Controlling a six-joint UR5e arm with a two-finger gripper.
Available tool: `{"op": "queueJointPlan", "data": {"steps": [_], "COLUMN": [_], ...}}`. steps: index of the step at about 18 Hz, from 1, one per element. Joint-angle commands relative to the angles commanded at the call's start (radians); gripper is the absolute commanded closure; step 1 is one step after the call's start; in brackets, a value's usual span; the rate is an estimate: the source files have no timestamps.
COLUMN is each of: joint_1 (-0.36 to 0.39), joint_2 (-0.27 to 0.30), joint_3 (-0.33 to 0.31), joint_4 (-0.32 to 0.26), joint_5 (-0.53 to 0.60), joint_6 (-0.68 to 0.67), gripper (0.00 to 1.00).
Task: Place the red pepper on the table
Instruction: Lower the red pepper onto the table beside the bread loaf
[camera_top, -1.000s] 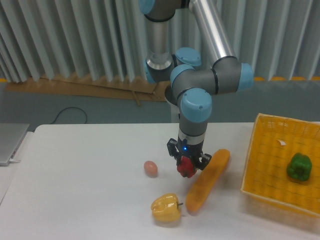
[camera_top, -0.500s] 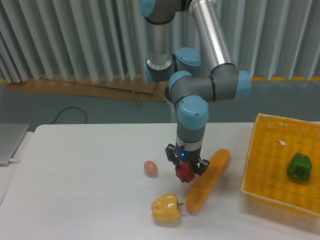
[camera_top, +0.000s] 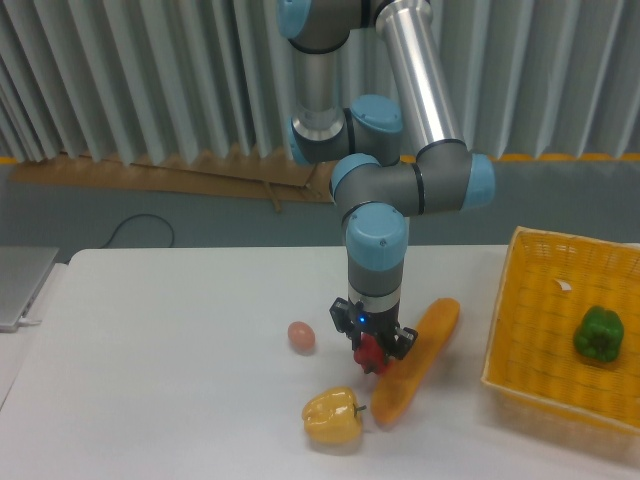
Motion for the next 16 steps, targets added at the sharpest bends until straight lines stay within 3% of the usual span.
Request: {"op": "queueJointPlan", "data": {"steps": [1, 5, 9, 16], "joint_1": [0.0, -0.003, -0.018, -0.023], "joint_2": [-0.002, 0.003, 0.014, 0.015], "joint_3": [0.002, 0.008, 0.012, 0.018], "joint_4": [0.014, 0.037, 0.144, 0.18], "joint_5": [0.006, 0.021, 0.017, 0.071], "joint_6": [0.0, 0.018, 0.006, -0.011], "gripper": [0.0, 0.0, 0.0, 0.0]}}
